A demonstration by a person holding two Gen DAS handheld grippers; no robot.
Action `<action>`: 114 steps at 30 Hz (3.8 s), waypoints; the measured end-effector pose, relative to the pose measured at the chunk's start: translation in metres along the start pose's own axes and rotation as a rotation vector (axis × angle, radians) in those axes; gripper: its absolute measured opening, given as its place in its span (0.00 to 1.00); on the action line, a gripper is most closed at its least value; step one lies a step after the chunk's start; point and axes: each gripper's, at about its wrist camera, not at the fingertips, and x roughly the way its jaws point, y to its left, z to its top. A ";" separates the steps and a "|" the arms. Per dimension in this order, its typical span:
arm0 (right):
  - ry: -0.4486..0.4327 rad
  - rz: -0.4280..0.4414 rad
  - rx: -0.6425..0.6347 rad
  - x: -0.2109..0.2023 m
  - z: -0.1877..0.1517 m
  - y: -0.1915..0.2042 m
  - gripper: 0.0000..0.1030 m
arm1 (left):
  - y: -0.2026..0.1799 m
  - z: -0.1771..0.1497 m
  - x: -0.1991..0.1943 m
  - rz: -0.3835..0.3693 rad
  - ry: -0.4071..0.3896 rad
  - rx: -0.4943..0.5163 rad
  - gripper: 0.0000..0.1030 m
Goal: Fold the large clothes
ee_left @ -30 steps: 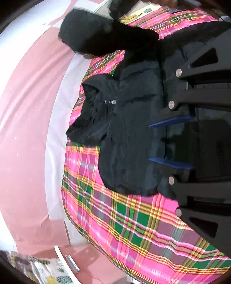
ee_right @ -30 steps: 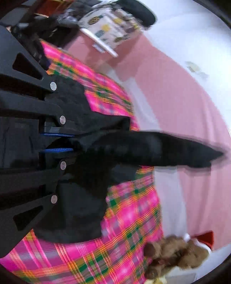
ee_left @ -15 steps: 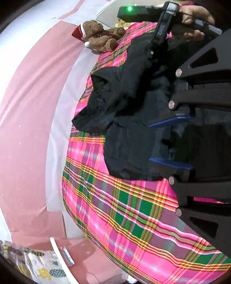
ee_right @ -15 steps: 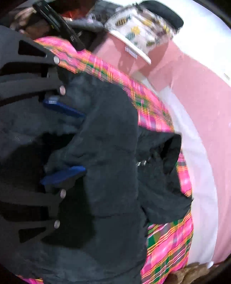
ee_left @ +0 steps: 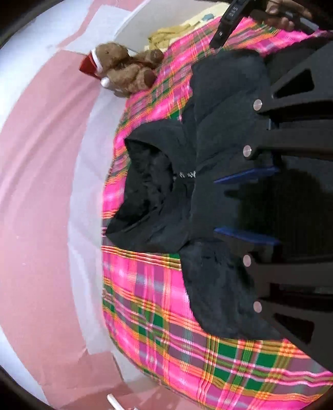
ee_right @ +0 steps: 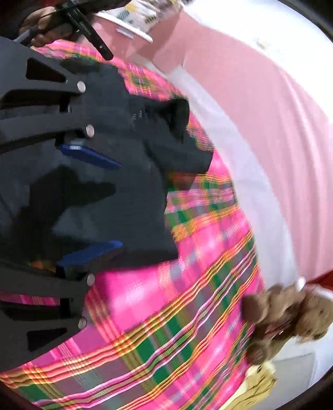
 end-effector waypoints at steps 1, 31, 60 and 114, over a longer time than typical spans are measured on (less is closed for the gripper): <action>0.014 -0.009 -0.003 0.008 -0.001 -0.003 0.51 | 0.002 -0.002 0.012 0.016 0.025 -0.011 0.36; 0.089 -0.122 -0.180 0.087 0.001 -0.017 0.51 | 0.000 -0.039 0.065 0.117 0.041 0.060 0.36; 0.094 -0.117 -0.297 0.056 -0.059 0.038 0.51 | 0.007 -0.066 0.036 0.090 0.056 0.046 0.37; -0.057 0.067 -0.372 -0.088 0.051 0.157 0.61 | 0.013 0.053 -0.138 -0.032 -0.085 0.043 0.39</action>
